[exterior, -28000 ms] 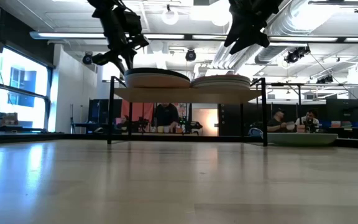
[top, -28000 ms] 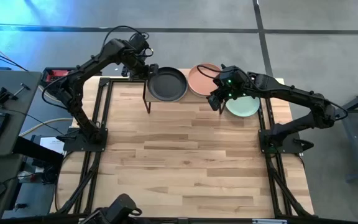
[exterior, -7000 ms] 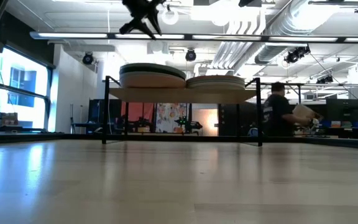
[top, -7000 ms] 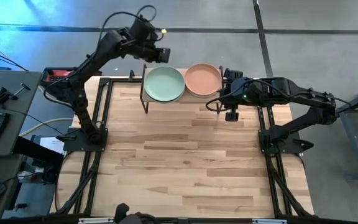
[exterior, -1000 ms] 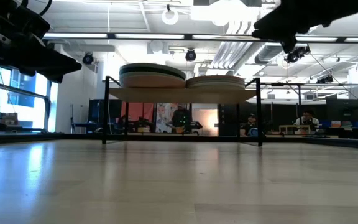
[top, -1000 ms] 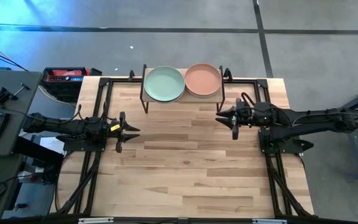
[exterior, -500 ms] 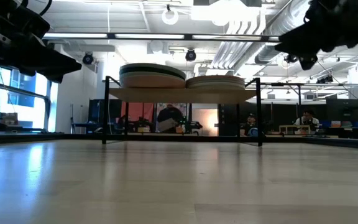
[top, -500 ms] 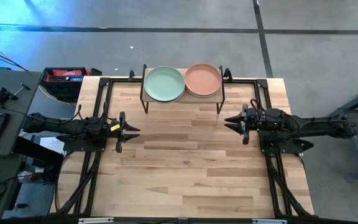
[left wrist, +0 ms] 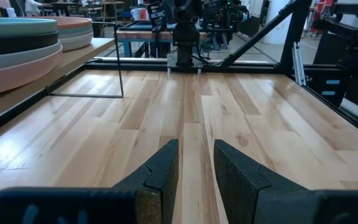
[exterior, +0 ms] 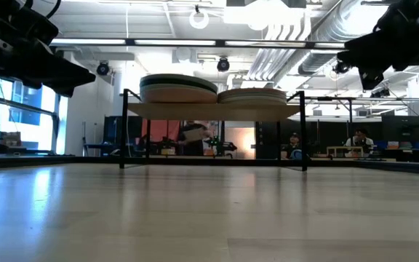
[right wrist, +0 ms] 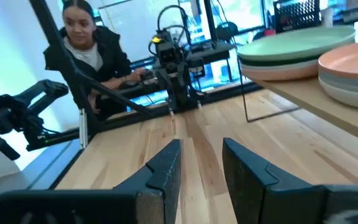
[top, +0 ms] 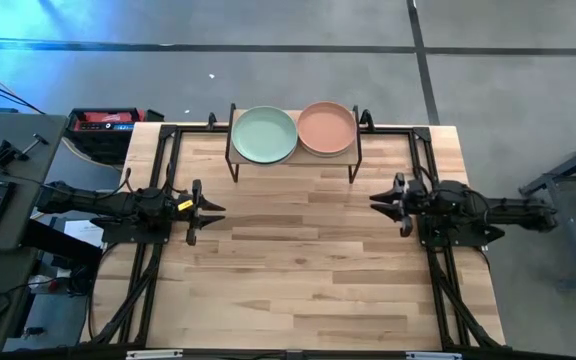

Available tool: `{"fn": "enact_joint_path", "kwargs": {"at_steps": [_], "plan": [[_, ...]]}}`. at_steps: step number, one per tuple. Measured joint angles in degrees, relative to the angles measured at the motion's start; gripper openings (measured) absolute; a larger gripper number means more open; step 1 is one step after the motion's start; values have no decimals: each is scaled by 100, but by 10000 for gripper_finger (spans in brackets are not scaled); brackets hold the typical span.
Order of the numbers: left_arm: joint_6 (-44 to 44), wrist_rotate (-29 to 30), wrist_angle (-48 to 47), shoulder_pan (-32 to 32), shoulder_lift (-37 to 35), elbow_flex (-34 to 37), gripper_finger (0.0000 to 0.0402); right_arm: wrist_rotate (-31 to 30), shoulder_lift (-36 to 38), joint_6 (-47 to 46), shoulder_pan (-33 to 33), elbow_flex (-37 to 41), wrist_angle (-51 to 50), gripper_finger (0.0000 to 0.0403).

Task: Place and stack plates onto a shelf
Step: Return to Home Position

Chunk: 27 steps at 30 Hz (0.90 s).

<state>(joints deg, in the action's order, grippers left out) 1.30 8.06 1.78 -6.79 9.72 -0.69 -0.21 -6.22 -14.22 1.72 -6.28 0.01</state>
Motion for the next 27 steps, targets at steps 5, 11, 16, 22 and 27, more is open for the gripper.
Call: {"fn": "enact_joint_path", "kwargs": {"at_steps": [5,11,16,22,27], "plan": [[0,1,-2,0,1,0,90,73,405,79,0,184,-43,101],[0,2,-1,0,2,0,90,239,613,143,0,308,-83,101],[0,2,0,0,0,0,90,270,610,271,0,308,-103,101],[0,0,0,0,0,0,90,365,610,172,0,355,-337,101],[0,1,0,0,1,-2,90,405,535,74,-40,571,135,101]]}}
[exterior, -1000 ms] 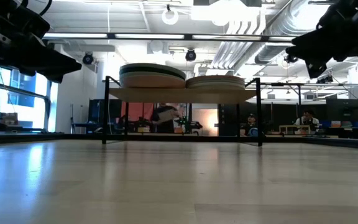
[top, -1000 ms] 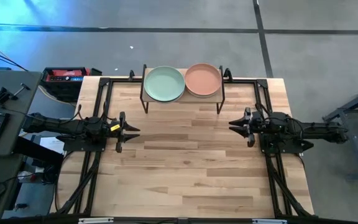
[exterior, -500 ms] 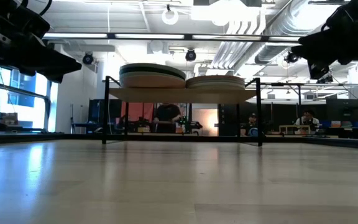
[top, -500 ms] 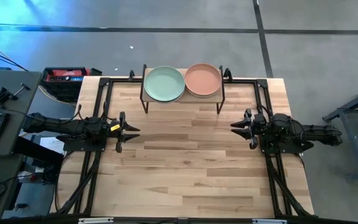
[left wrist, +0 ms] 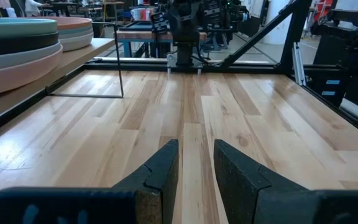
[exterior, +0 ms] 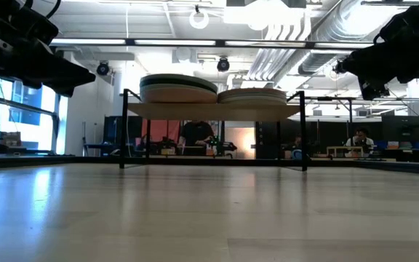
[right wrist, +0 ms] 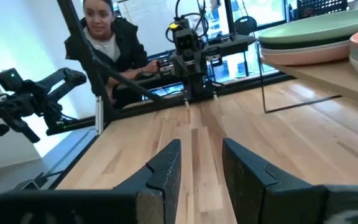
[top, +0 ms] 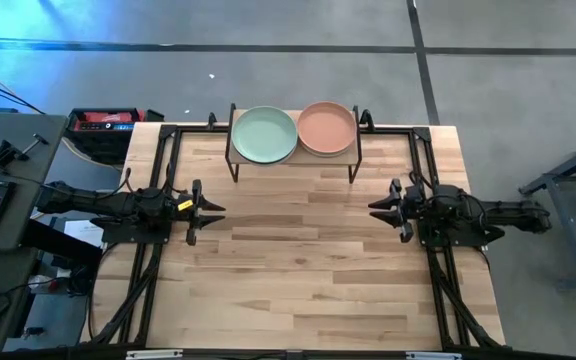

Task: Place and stack plates onto a shelf
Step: Return to Home Position

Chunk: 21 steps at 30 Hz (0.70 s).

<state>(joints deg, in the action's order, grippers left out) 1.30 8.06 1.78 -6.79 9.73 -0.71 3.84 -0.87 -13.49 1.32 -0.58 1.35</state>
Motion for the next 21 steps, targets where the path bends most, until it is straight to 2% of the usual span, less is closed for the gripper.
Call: {"fn": "enact_joint_path", "kwargs": {"at_steps": [21], "plan": [[0,1,0,0,1,0,90,-35,-54,-150,-136,0,-14,101]]}}
